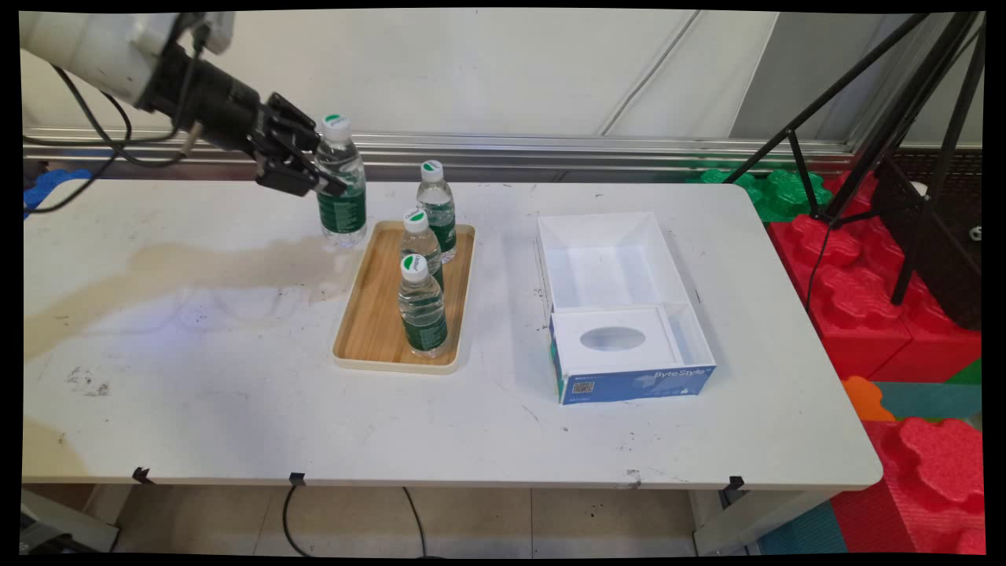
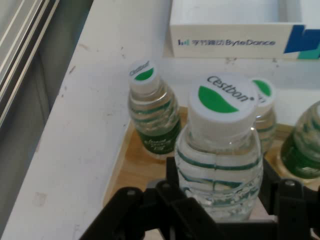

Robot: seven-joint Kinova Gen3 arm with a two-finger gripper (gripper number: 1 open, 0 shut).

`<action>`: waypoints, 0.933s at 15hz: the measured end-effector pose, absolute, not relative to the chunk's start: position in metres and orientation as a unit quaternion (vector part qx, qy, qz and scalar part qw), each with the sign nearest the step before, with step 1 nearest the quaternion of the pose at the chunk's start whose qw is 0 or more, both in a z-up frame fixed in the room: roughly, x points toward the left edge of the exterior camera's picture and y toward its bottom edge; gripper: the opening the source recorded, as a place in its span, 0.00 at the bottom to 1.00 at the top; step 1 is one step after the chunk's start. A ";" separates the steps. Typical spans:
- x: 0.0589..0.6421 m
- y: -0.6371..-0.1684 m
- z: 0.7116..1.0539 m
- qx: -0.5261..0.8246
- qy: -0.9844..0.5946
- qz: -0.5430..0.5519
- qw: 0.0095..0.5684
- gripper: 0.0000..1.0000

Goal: Place the picked object on the tray

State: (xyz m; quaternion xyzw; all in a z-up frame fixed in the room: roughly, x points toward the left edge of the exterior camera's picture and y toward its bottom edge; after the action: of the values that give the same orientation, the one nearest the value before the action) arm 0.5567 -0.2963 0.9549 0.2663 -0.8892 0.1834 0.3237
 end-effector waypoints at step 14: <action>0.557 -0.350 0.873 0.290 -0.878 0.192 0.330 0.00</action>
State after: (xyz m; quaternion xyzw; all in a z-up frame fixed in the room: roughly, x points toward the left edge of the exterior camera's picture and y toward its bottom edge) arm 0.5573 -0.3502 0.8725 0.2896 -0.8776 0.1917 0.3304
